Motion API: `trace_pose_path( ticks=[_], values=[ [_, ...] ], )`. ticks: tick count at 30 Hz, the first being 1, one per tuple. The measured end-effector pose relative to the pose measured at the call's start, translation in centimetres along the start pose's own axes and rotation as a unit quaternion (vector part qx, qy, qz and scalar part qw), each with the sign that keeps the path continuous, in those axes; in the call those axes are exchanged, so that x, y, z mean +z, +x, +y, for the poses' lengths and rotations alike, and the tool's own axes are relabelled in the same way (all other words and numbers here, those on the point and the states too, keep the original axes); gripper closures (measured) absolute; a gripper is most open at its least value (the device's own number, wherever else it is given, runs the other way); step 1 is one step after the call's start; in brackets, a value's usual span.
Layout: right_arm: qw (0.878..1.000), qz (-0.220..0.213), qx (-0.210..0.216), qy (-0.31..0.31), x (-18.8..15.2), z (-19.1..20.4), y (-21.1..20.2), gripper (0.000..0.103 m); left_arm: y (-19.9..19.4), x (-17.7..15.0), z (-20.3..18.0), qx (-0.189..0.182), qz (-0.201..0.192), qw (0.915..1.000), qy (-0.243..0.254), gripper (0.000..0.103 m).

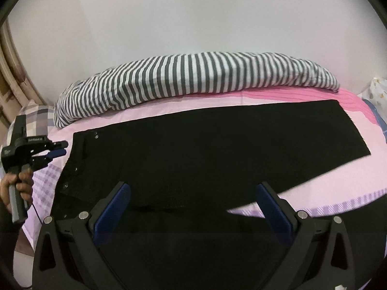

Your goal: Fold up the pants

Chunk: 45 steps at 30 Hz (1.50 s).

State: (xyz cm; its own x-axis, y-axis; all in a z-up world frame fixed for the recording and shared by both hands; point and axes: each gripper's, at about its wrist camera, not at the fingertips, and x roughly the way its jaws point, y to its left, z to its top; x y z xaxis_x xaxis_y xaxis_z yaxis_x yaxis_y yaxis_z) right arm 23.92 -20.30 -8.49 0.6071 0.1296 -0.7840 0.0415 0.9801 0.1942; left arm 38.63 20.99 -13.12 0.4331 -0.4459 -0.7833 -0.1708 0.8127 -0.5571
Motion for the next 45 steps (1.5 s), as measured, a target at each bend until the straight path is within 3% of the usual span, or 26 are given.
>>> trace_pose_path(
  ticks=[5,18,19,20,23,27,36,39,41,45],
  values=[
    [1.000,0.011,0.004,-0.009,1.0,1.1,2.5,0.000,2.2,2.0,1.3,-0.028,0.022,0.9992,-0.017,0.074],
    [0.998,0.016,0.016,-0.056,4.5,3.2,7.4,0.000,5.6,5.0,0.6,-0.051,0.041,0.9978,-0.009,0.079],
    [0.997,0.022,0.021,-0.066,4.8,3.3,7.9,0.000,5.7,5.0,0.6,-0.053,0.041,0.9976,-0.014,0.083],
    [0.996,0.030,0.032,-0.080,5.1,3.4,8.6,0.000,5.8,5.0,0.6,-0.053,0.040,0.9976,-0.017,0.093],
    [0.987,0.065,0.071,-0.129,6.0,3.6,10.4,0.001,5.3,5.1,1.0,-0.058,0.032,0.9977,-0.016,0.096],
    [0.966,0.106,0.120,-0.203,7.8,3.6,12.2,0.001,2.8,4.2,0.2,-0.075,-0.015,0.9971,0.007,0.097],
    [0.922,0.160,0.183,-0.301,14.7,2.8,15.4,0.002,-4.2,0.3,-3.4,-0.124,-0.119,0.9799,0.101,0.097],
    [0.899,0.206,0.217,-0.319,16.8,2.8,17.4,0.007,-5.3,-0.6,-3.8,-0.129,-0.130,0.9770,0.108,0.097],
    [0.882,0.238,0.237,-0.331,17.7,2.7,18.8,0.015,-5.7,-0.7,-3.7,-0.130,-0.132,0.9768,0.106,0.097],
    [0.843,0.295,0.273,-0.358,17.9,2.7,20.3,0.026,-5.8,-0.7,-3.4,-0.127,-0.132,0.9778,0.102,0.097]
  ],
)
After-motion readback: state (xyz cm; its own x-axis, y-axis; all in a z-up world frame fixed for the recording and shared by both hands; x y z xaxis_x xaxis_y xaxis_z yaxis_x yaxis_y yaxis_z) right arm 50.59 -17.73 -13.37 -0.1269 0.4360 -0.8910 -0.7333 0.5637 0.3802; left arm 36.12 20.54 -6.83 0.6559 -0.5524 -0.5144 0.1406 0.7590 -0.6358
